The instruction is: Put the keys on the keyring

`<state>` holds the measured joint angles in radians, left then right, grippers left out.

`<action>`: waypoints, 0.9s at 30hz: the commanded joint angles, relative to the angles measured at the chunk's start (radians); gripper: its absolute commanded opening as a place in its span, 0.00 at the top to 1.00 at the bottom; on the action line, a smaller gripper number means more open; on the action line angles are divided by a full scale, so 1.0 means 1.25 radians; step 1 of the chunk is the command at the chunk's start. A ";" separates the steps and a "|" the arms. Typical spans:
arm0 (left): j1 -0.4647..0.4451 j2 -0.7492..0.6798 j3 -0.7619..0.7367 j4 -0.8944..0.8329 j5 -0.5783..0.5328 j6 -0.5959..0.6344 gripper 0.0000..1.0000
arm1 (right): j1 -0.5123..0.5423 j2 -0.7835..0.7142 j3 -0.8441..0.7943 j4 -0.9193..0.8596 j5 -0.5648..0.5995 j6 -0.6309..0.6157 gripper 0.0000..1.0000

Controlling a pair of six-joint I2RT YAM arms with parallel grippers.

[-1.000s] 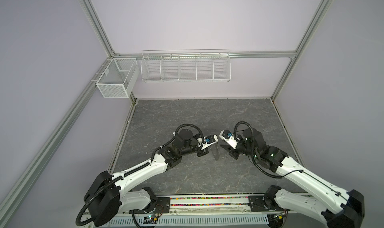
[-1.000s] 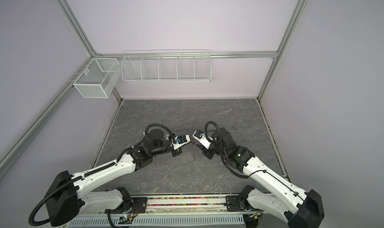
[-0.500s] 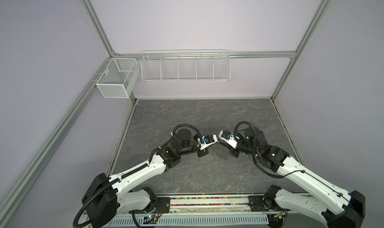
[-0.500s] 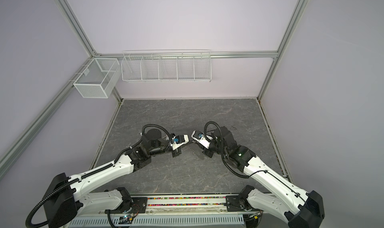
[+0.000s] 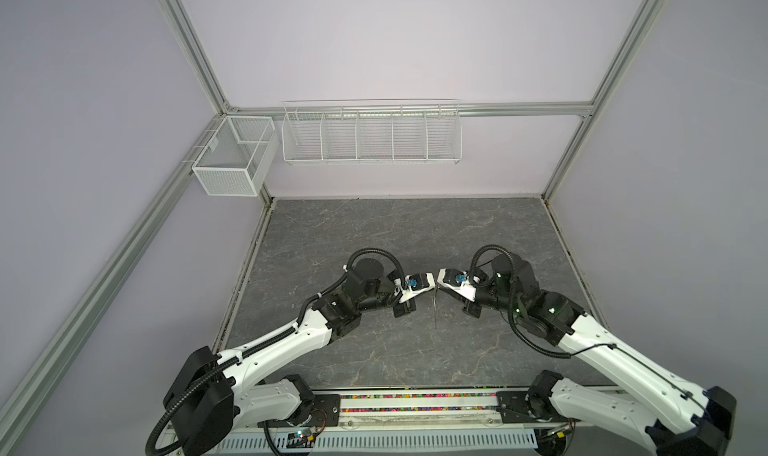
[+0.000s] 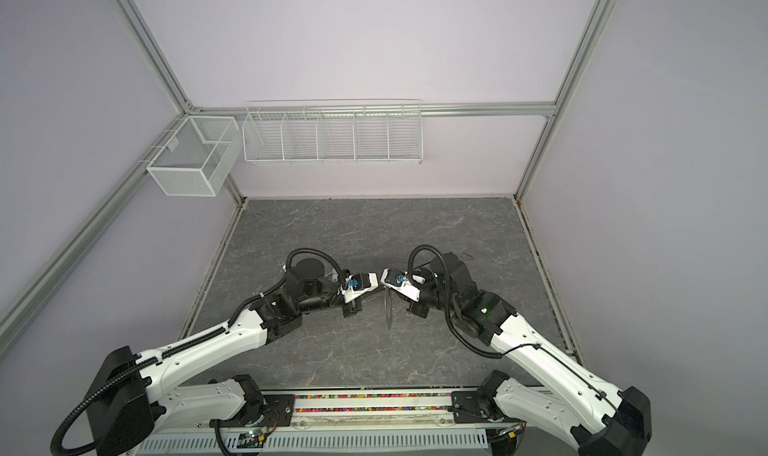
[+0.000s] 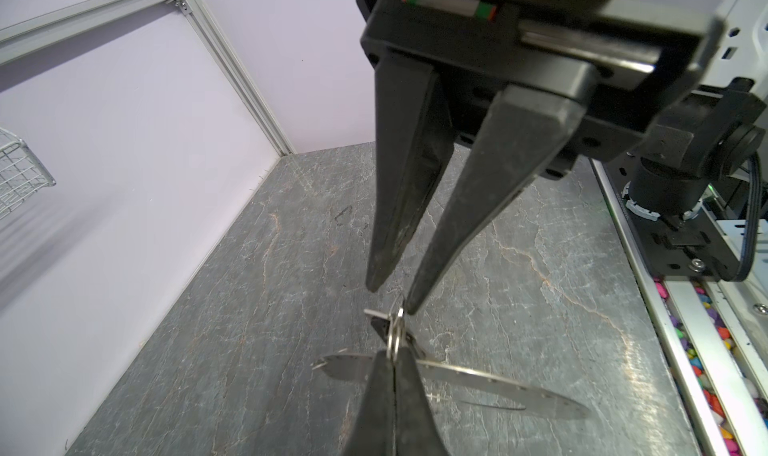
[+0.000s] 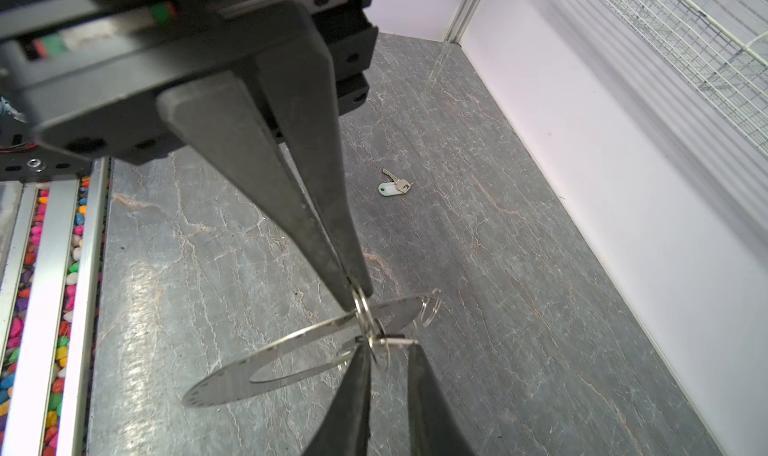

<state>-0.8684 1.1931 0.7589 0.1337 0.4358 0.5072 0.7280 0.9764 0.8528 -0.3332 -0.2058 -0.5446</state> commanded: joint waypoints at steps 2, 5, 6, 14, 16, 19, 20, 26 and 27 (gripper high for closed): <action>0.002 -0.006 0.016 0.003 0.014 0.011 1.00 | -0.003 0.014 0.016 -0.034 -0.031 -0.034 0.85; 0.002 -0.008 0.017 0.002 0.011 0.009 1.00 | -0.002 0.015 0.016 -0.040 -0.029 -0.044 0.88; 0.004 -0.009 0.017 0.003 0.008 0.006 1.00 | -0.002 0.016 0.016 -0.045 -0.023 -0.047 0.90; 0.016 -0.010 0.013 0.057 0.016 -0.043 1.00 | -0.002 0.019 0.017 -0.051 0.020 -0.064 0.93; 0.017 -0.006 0.010 0.080 0.014 -0.059 1.00 | -0.002 0.026 0.016 -0.054 0.028 -0.063 0.93; 0.017 0.006 0.002 0.132 0.009 -0.089 1.00 | -0.001 0.037 0.016 -0.050 0.031 -0.056 0.93; 0.017 0.010 -0.004 0.157 0.006 -0.103 1.00 | -0.002 0.041 0.034 -0.048 0.032 -0.053 0.93; 0.017 0.045 -0.026 0.273 -0.003 -0.151 1.00 | -0.001 0.068 0.051 -0.034 0.041 -0.032 0.93; 0.017 0.051 -0.029 0.287 -0.005 -0.156 1.00 | 0.000 0.068 0.053 -0.030 0.040 -0.030 0.93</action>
<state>-0.8516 1.2343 0.7444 0.3725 0.4397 0.3641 0.7280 1.0542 0.8963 -0.3840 -0.1562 -0.5945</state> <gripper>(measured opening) 0.049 0.073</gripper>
